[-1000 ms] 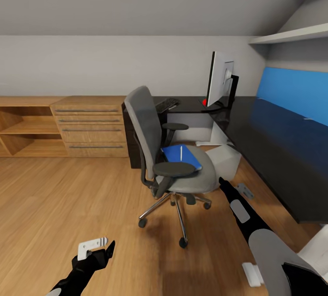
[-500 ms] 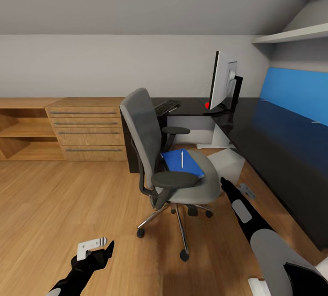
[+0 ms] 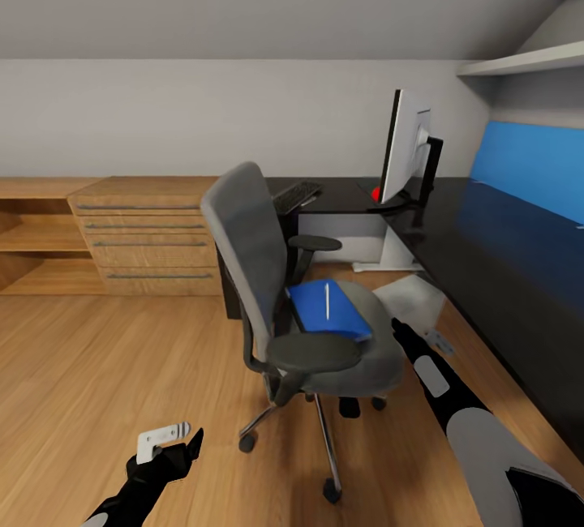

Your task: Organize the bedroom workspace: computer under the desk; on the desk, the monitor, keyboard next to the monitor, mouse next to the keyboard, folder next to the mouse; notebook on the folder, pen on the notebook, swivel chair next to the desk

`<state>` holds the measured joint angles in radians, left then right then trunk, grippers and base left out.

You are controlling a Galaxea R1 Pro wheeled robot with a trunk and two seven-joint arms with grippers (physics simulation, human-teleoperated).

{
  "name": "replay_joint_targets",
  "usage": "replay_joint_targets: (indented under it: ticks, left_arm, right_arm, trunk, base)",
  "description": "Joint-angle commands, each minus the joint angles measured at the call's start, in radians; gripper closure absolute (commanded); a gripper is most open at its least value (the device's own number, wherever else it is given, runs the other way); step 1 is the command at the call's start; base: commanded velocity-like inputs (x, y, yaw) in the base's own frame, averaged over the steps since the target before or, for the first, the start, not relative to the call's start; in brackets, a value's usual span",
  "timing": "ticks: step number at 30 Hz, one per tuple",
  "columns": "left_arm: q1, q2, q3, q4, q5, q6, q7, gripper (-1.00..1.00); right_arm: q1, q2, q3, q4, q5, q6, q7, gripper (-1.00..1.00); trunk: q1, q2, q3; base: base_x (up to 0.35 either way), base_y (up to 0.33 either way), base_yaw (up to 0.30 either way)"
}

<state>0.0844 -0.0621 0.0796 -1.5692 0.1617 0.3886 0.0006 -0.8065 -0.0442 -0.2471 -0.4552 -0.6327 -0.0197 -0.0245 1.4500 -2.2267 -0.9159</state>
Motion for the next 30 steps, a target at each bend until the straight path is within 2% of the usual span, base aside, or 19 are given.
replay_joint_targets:
  ticks: [1, 5, 15, 30]
  left_arm:
    - [0.0, -0.001, 0.002, -0.002, 0.01, 0.007, 0.001, -1.0]
    - [0.0, -0.001, 0.007, -0.002, 0.01, 0.008, 0.002, -1.0]
    - [0.0, -0.006, 0.074, -0.008, 0.015, 0.012, 0.003, -1.0]
    - [0.0, -0.007, 0.079, -0.011, 0.016, 0.012, 0.004, -1.0]
  right_arm:
    - [0.0, 0.0, 0.002, 0.0, -0.01, 0.004, -0.003, -1.0]
    - [0.0, -0.002, 0.002, 0.0, -0.01, 0.009, -0.004, -1.0]
    - [0.0, -0.008, 0.0, 0.002, -0.012, 0.013, -0.007, -1.0]
    - [0.0, -0.01, -0.001, -0.003, -0.012, 0.011, -0.003, -1.0]
  trunk:
    - [0.0, 0.0, -0.001]
    - [0.0, 0.0, -0.001]
    - [0.0, 0.0, -0.001]
    - [0.058, -0.105, -0.048]
  base:
    - [0.223, 0.0, 0.0]
    - [0.072, 0.0, 0.0]
    - [0.007, 0.0, 0.0]
    - [0.0, 0.0, 0.0]
